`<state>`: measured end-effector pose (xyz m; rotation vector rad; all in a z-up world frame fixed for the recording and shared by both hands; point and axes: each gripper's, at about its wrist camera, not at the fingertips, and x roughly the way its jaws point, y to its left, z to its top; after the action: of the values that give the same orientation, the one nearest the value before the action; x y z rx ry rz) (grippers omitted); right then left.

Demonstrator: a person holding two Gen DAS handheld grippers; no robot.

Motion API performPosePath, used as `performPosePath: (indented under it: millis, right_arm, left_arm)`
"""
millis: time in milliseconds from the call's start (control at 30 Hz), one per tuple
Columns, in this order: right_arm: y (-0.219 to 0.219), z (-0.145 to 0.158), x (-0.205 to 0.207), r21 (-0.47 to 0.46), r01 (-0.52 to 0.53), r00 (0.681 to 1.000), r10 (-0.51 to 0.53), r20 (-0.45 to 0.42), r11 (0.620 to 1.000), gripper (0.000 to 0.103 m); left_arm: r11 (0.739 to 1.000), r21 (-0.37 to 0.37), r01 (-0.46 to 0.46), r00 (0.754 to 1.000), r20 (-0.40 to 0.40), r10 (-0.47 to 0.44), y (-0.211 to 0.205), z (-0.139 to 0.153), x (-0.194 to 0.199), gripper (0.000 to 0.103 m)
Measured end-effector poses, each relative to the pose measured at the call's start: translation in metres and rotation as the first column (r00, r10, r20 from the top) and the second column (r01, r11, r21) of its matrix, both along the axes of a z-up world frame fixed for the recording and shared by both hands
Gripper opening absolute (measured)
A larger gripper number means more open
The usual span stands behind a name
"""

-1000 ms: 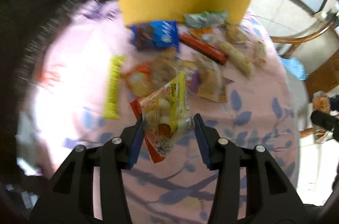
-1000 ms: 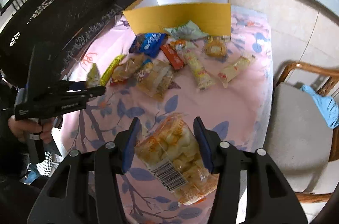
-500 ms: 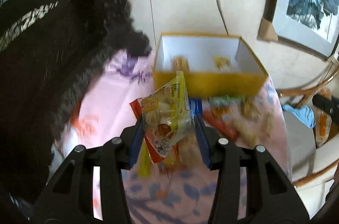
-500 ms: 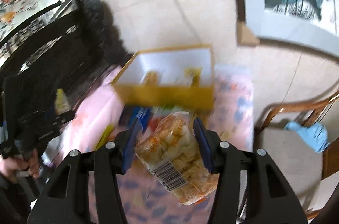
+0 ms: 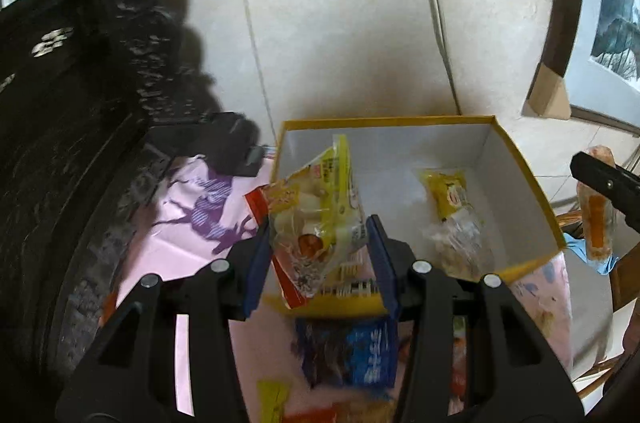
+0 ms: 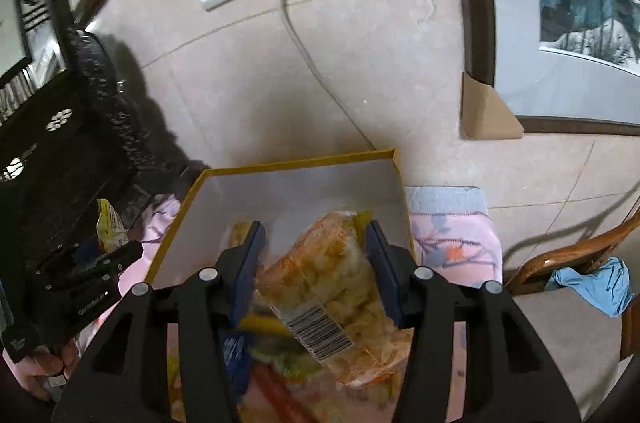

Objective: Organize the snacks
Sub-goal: 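Carry both held bags over the yellow box and open both grippers, then grasp the brown-labelled clear pastry bag with the left gripper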

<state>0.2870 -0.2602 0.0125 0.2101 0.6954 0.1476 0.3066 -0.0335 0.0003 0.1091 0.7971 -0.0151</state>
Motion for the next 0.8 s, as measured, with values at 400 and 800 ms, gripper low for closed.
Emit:
performPosePath:
  millis: [400, 800]
  right_arm:
    - [-0.018, -0.033, 0.019, -0.283, 0.019, 0.985, -0.067, -0.161, 0.959, 0.102]
    - [-0.008, -0.019, -0.044, -0.356, -0.051, 0.985, -0.013, -0.175, 0.933, 0.102]
  left_arm:
    - [0.993, 0.103, -0.052, 0.989, -0.130, 0.065, 0.036, -0.049, 0.003, 0.101]
    - [0.997, 0.072, 0.001, 0.959, -0.283, 0.020, 0.015, -0.083, -0.114, 0.101]
